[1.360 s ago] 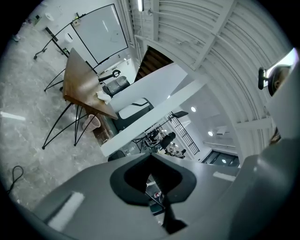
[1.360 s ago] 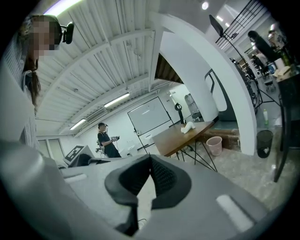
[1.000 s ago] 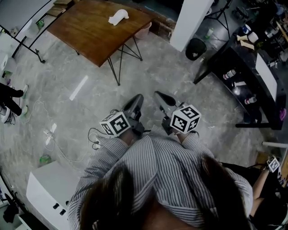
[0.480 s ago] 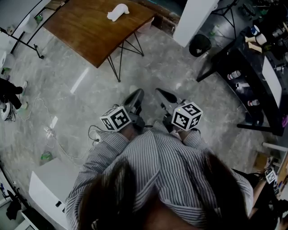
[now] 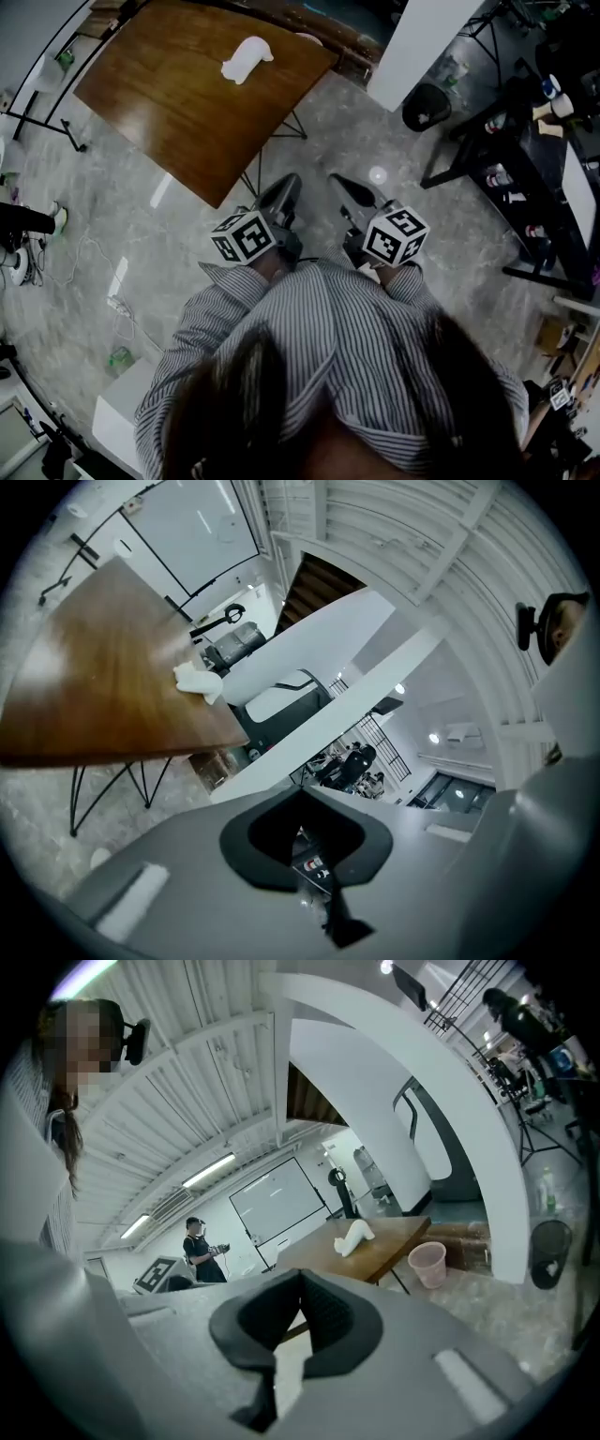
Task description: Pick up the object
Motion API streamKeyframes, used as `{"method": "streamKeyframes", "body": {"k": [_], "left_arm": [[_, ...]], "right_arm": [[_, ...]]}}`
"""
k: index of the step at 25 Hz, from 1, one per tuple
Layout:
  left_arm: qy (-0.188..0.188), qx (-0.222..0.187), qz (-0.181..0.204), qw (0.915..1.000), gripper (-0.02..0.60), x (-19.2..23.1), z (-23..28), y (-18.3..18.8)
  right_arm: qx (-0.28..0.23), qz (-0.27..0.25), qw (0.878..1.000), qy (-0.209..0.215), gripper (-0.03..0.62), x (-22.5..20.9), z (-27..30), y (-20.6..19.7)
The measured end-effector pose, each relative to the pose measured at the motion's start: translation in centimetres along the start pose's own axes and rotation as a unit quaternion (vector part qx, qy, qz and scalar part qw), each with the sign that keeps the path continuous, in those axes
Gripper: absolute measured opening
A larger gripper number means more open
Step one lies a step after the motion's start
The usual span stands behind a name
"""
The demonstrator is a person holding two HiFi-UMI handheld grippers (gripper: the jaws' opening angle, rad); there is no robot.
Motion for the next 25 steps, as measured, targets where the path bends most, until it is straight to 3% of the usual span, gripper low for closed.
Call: {"method": "streamKeyframes", "body": {"k": [4,9,15,22,25], "left_arm": [[-0.018,-0.004,0.016,0.9997,0.005,2.2,4.3,6.4],[-0.005,-0.002,0.022,0.9997,0.005,5.6,7.8,12.4],[0.013,0.012,0.0,0.9998,0.005,8.5,9.8,15.1],[0.046,-0.024,-0.016,0.9985,0.005,9.6,11.8,17.5],[0.047,-0.016,-0.01,0.9987,0.005,9.5,12.7,18.0]], "right_arm": [[-0.002,0.002,1.0,0.007,0.002,-3.3,6.9,3.7],[-0.007,0.018,1.0,0.002,0.002,-6.8,13.3,7.0],[0.021,0.028,0.999,0.017,0.002,-8.3,17.6,7.6],[0.038,0.021,0.998,0.048,0.002,-10.7,19.8,10.1],[0.043,0.014,0.997,0.062,0.002,-11.0,20.8,11.4]]}}
Point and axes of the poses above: the fingertips, and each gripper's own axes: z forward along the fingers, x to its left, y out of its top, the point moved 5 cm from there along -z, backward along the fingers, and after that the axes turned 6 degrees about y, right-handed, at the moved point
